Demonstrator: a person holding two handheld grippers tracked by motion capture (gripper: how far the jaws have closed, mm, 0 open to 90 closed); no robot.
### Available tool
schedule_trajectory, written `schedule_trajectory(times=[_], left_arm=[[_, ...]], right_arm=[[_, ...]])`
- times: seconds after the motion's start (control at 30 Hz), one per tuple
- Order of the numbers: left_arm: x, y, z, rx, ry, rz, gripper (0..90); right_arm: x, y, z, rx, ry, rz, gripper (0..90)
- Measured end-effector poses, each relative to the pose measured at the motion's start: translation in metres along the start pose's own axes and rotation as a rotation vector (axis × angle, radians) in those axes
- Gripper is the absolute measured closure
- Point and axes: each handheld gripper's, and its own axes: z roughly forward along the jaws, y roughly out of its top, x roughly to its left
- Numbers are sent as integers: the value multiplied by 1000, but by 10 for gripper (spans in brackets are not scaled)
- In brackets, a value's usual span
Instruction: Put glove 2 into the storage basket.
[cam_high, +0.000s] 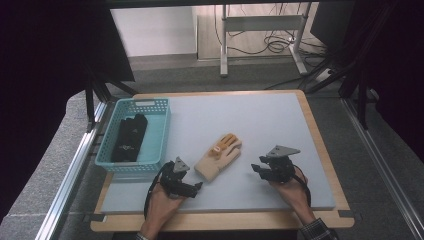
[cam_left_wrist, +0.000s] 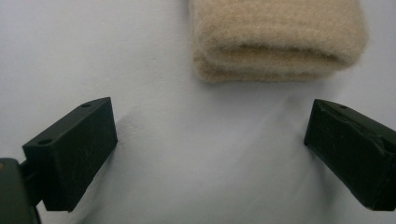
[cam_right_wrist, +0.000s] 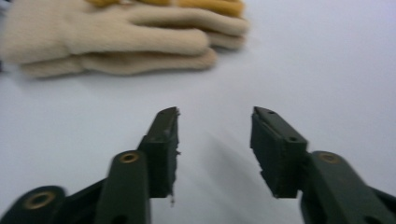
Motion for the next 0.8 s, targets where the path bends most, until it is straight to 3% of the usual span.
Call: schedule_trajectory(times=[0.3,0.57,0.8], left_arm=[[1,0,0,3,-2,2,26],[1,0,0,3,-2,2,27],[0,0,0,0,-3,-3,29]], right_arm=[[-23,-22,-11,16,-72,68,309],[-28,-33,-10,53,-123,62,225],[-28,-34,-9,58,-131,63,175]])
